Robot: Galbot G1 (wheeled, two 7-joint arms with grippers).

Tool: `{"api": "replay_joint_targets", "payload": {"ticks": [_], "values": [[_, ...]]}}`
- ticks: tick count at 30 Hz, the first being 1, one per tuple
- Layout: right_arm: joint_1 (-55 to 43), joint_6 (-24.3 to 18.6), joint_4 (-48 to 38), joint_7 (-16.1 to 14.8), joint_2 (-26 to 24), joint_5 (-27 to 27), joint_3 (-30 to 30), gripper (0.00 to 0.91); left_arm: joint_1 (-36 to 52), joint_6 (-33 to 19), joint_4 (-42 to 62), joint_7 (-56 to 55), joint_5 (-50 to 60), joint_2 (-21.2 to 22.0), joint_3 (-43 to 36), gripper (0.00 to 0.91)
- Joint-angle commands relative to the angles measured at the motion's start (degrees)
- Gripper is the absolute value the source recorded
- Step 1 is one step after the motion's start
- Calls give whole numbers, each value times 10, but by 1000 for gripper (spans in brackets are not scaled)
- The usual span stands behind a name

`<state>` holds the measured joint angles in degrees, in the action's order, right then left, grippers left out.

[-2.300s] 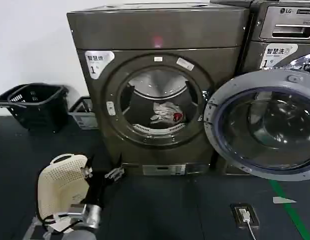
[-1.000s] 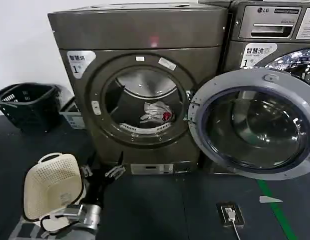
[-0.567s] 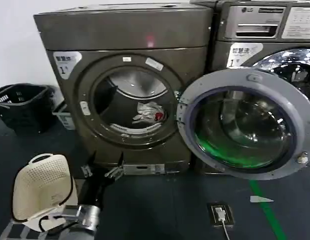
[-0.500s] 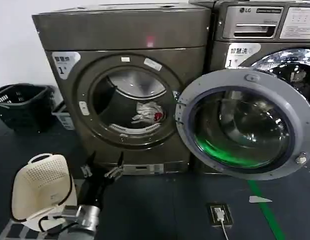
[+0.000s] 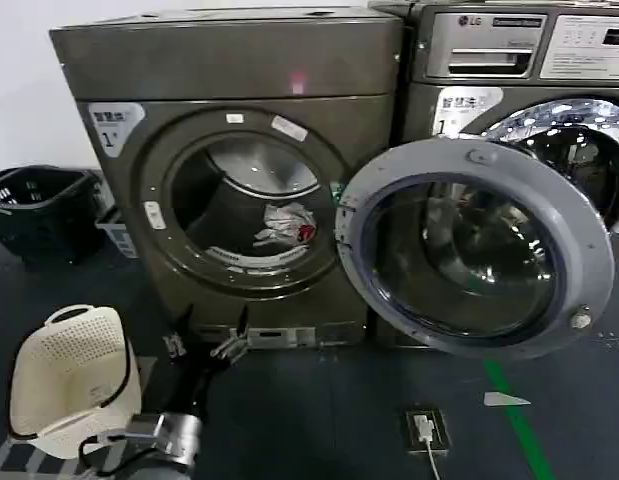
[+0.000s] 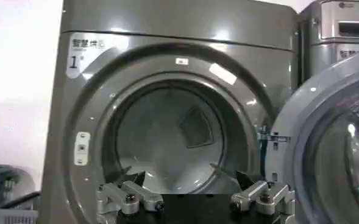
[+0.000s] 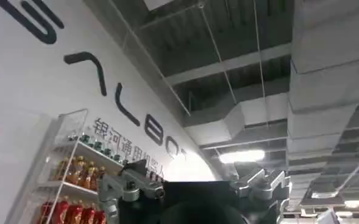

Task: Grasp the clothes from the dryer.

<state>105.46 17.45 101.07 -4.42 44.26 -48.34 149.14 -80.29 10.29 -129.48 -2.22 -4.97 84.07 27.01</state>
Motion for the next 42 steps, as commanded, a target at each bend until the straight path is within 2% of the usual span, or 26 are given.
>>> {"api": "replay_joint_targets", "payload": {"ticks": [1, 15, 42], "values": [[0, -9, -1, -6, -1, -2, 1, 907, 2, 0, 4, 0, 3, 1, 0, 907], [3, -11, 8, -18, -3, -9, 3, 907, 1, 0, 1, 0, 0, -1, 4, 907], [5, -15, 6, -21, -8, -12, 5, 907, 1, 2, -2, 0, 0, 3, 7, 907]]}}
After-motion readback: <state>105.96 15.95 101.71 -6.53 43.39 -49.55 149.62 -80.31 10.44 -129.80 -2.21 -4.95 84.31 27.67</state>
